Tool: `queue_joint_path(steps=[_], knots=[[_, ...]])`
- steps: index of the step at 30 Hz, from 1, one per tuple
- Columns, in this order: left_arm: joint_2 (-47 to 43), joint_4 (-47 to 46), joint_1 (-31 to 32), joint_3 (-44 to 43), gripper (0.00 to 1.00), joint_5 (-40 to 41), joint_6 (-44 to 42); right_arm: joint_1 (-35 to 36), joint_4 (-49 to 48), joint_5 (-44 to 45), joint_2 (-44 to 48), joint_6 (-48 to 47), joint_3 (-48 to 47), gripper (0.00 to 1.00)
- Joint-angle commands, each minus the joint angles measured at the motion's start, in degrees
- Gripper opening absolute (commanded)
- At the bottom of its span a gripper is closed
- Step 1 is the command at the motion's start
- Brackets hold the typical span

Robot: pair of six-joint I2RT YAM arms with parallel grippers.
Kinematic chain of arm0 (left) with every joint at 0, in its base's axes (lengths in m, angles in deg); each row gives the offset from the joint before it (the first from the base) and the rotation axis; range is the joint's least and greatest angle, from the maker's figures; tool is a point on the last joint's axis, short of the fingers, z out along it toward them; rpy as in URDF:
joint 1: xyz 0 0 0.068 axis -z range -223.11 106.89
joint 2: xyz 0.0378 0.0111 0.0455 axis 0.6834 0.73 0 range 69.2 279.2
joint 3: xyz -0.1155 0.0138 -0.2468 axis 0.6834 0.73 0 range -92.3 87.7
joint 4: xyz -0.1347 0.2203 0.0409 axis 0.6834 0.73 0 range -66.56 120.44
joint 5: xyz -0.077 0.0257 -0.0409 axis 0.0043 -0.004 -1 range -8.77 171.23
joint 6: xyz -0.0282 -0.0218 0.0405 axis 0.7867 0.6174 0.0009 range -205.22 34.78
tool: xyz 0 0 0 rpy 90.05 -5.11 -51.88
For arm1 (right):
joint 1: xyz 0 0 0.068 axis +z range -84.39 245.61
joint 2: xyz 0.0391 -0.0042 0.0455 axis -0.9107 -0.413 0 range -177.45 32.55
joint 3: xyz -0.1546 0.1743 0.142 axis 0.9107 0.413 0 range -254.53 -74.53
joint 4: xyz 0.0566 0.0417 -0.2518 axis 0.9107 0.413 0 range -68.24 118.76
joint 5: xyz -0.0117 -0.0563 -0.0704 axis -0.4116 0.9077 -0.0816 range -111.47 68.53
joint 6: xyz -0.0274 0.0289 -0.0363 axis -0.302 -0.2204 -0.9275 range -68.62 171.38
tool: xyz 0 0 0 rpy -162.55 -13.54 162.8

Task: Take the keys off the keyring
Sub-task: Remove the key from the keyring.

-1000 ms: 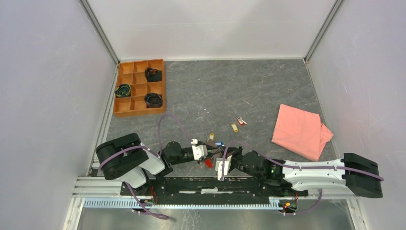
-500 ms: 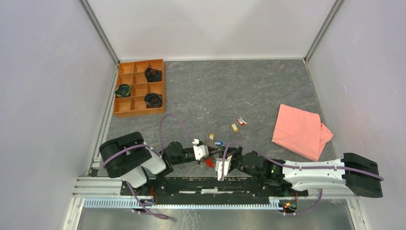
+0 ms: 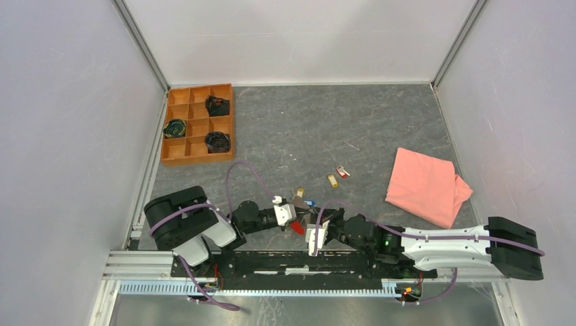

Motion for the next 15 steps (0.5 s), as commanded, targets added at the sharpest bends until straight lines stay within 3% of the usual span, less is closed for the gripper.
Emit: queue_joint_path(steps=[1,15], knots=[[-0.77,-5.11,0.06,0.88,0.02,2.06,0.57,0.41,-3.88,1.95,2.12,0.93,-0.35,0.0],[-6.39,-5.64,0.1,2.97,0.02,1.67,0.85,0.36,-3.93,4.46,3.83,3.43,2.33,0.0]])
